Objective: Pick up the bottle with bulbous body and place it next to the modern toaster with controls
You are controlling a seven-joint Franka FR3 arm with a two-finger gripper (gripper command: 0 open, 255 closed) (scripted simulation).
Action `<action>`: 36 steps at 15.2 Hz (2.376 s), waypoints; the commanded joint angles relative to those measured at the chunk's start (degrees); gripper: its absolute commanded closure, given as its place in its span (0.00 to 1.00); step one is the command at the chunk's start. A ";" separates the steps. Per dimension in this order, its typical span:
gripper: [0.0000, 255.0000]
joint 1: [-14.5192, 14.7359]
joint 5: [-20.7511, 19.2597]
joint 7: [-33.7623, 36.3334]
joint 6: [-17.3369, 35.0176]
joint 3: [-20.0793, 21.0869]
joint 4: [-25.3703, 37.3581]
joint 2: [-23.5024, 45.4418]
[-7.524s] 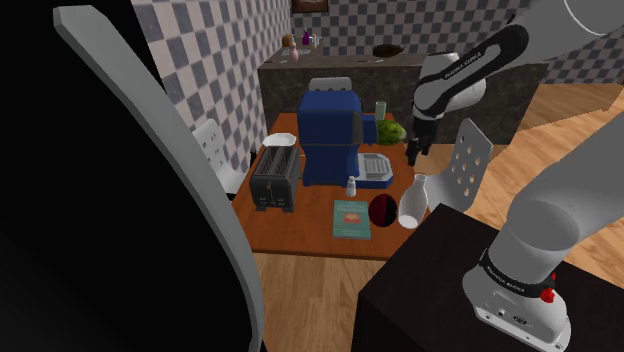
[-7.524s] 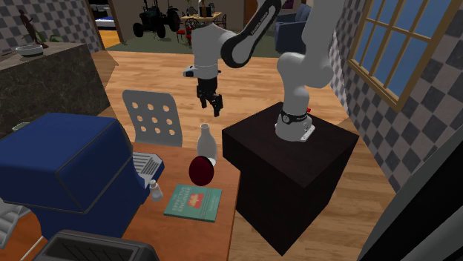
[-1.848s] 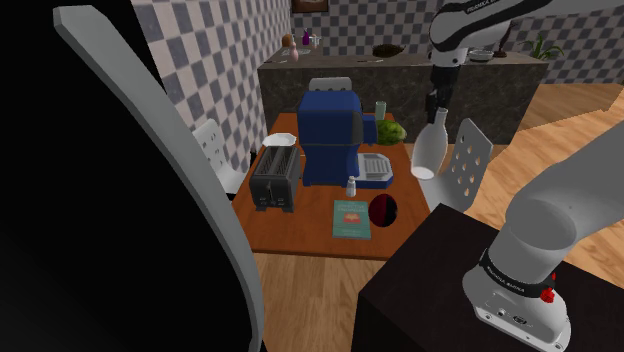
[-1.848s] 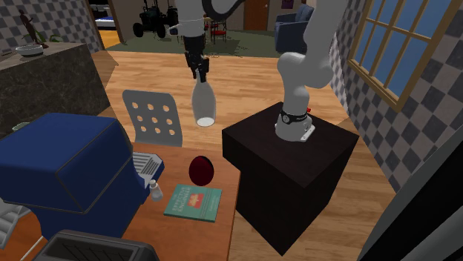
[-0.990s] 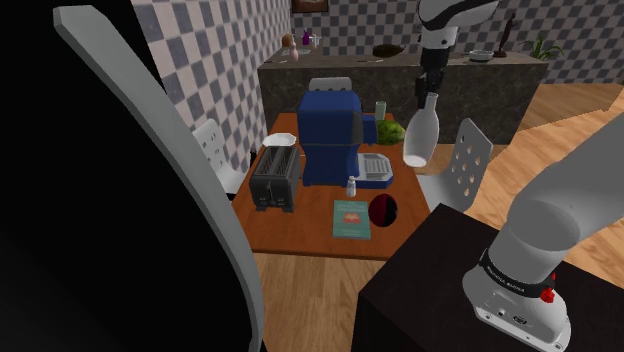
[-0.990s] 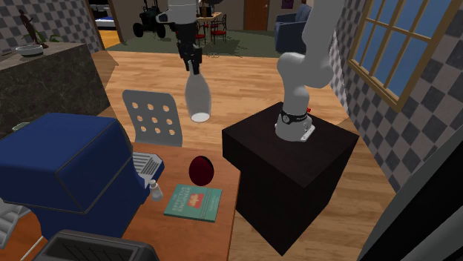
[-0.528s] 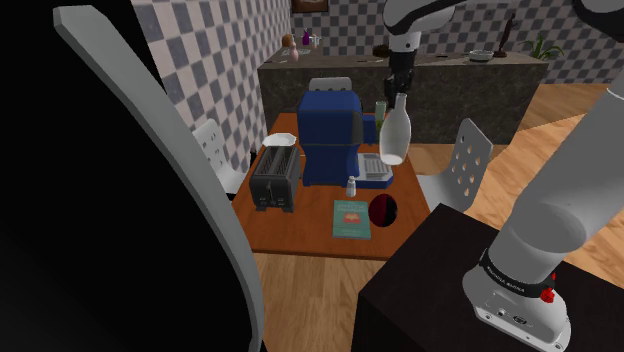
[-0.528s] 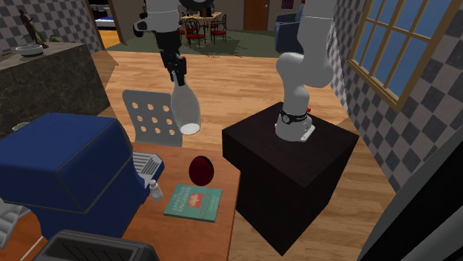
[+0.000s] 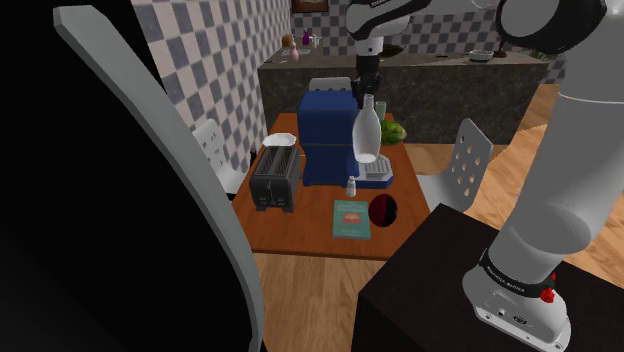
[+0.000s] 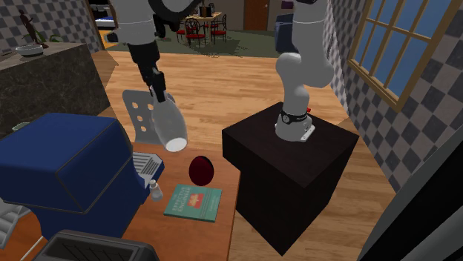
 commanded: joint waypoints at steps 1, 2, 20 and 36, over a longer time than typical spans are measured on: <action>1.00 0.28 1.05 0.76 -1.24 0.52 5.23 4.07; 1.00 0.42 1.54 1.23 -1.84 0.82 7.87 6.16; 1.00 -0.10 5.99 6.99 -11.10 4.11 46.60 35.75; 1.00 0.97 6.25 6.27 1.30 4.21 34.01 35.67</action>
